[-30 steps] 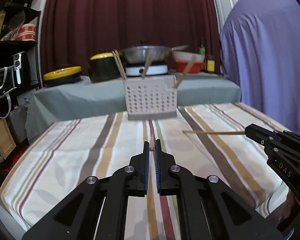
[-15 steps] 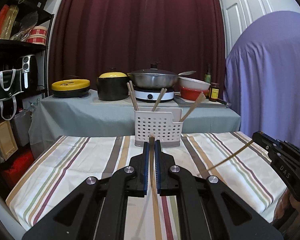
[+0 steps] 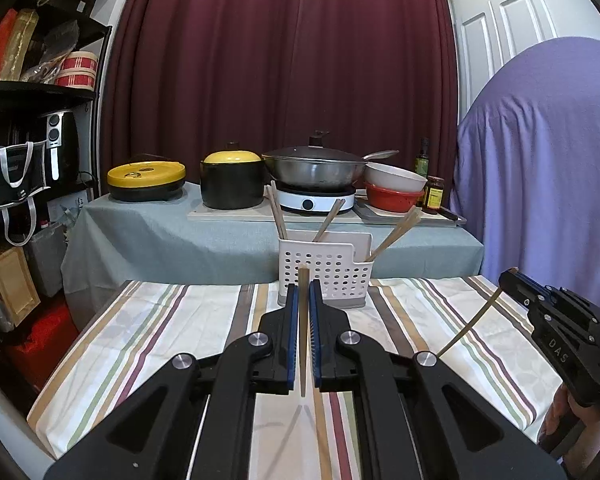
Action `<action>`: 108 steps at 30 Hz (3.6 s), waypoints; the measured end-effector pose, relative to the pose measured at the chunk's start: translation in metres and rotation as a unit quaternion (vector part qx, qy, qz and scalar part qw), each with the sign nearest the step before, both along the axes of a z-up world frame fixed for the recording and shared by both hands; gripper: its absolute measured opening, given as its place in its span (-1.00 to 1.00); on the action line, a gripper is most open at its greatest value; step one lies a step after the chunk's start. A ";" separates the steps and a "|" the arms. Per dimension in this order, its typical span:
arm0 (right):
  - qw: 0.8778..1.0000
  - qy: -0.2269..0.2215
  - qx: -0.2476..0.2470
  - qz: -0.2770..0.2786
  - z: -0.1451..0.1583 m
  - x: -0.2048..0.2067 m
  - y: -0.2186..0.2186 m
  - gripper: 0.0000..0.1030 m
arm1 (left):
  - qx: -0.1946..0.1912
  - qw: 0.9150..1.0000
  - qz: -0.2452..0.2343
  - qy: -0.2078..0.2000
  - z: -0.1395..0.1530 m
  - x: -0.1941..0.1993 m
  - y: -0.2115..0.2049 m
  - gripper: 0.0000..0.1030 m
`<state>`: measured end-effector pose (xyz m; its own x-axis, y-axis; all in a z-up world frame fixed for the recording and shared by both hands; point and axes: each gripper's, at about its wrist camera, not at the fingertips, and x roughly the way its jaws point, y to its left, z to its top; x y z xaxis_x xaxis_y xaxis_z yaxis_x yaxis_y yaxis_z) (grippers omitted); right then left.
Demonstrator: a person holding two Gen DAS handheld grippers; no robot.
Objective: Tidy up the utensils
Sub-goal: 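Lift the chopstick with the left tool toward the white holder while the right tool carries its own, then lower the chopstick into the holder with the left tool while the right tool lowers its own, then open the left tool to release the chopstick while the right tool opens too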
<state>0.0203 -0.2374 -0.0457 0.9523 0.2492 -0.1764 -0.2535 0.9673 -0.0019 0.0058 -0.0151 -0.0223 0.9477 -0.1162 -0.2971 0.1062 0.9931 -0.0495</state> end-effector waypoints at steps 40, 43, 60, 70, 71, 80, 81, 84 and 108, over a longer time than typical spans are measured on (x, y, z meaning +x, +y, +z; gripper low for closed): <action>0.996 -0.088 0.018 0.008 0.085 0.118 0.016 -0.89 | -0.016 0.994 0.019 -0.111 0.079 0.100 0.012 -0.88; 0.995 -0.094 0.019 0.008 0.091 0.132 0.017 -0.89 | -0.013 0.993 0.019 -0.117 0.086 0.113 0.010 -0.88; 0.995 -0.093 0.031 0.012 0.092 0.204 0.022 -0.89 | -0.003 0.994 0.015 -0.104 0.089 0.187 0.000 -0.88; 0.997 -0.065 0.031 0.010 0.070 0.235 0.025 -0.89 | 0.001 0.998 0.014 -0.069 0.062 0.215 -0.003 -0.88; 0.998 -0.060 0.031 0.009 0.067 0.238 0.026 -0.89 | 0.001 0.998 0.013 -0.067 0.060 0.217 -0.004 -0.88; 0.999 -0.028 0.023 0.003 0.040 0.260 0.029 -0.89 | 0.005 0.999 0.011 -0.044 0.031 0.237 -0.009 -0.88; 0.999 -0.024 0.022 0.004 0.037 0.263 0.029 -0.89 | 0.006 0.999 0.010 -0.041 0.029 0.239 -0.010 -0.88; 1.000 -0.011 0.018 0.003 0.028 0.270 0.031 -0.89 | 0.010 0.999 0.009 -0.034 0.021 0.244 -0.012 -0.88; 1.000 -0.016 0.013 -0.007 0.026 0.268 0.035 0.02 | 0.004 1.000 0.009 -0.018 0.009 0.260 -0.008 -0.32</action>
<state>0.2879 -0.2023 -0.0200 0.9607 0.2401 -0.1390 -0.2404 0.9706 0.0149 0.2659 -0.0235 -0.0135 0.9599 -0.0963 -0.2633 0.0894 0.9953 -0.0381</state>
